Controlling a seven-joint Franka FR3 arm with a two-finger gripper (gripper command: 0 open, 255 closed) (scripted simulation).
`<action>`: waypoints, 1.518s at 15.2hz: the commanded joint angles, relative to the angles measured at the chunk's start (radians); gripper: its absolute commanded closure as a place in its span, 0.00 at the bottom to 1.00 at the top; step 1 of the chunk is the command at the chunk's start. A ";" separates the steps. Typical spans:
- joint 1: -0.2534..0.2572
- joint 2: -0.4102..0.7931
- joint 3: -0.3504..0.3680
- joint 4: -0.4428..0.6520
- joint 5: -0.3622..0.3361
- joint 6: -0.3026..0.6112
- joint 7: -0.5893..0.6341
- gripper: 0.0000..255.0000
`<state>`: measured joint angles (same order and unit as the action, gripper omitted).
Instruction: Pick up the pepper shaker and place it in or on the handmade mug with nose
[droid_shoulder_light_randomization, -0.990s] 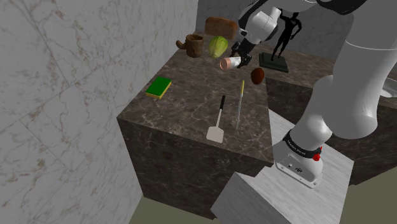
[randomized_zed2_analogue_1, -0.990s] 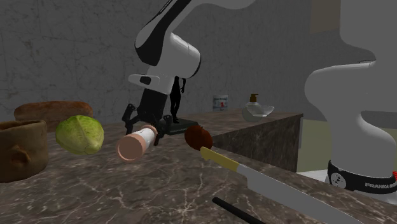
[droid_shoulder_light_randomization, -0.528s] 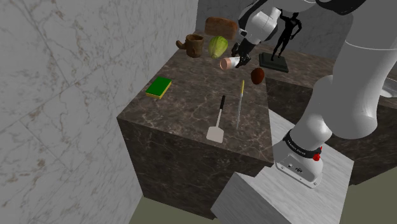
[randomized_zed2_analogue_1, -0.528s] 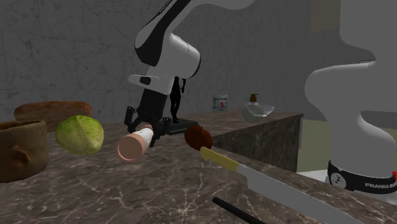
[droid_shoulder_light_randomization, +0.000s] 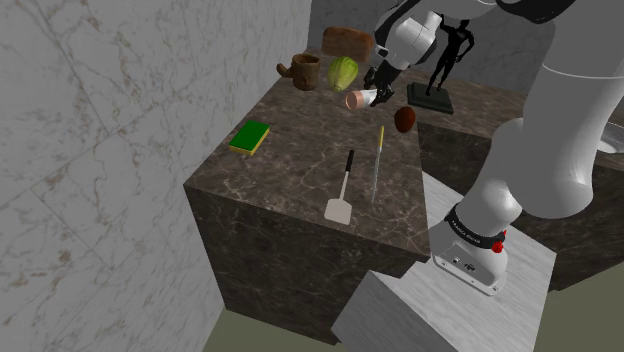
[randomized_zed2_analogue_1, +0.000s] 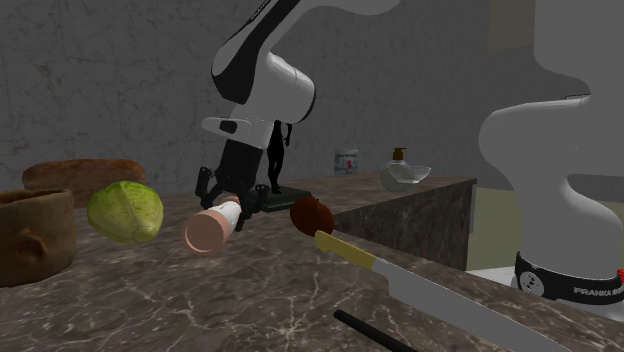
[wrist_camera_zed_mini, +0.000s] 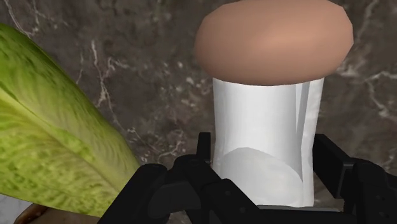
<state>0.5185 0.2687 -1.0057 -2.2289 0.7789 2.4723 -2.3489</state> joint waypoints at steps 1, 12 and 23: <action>0.011 -0.013 -0.013 0.000 -0.021 -0.004 0.016 1.00; 0.137 -0.178 -0.143 0.019 -0.288 -0.053 0.218 1.00; 0.157 -0.360 -0.142 0.074 -0.570 -0.136 0.435 1.00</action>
<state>0.6799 -0.0766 -1.1529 -2.1631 0.2321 2.3481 -1.9302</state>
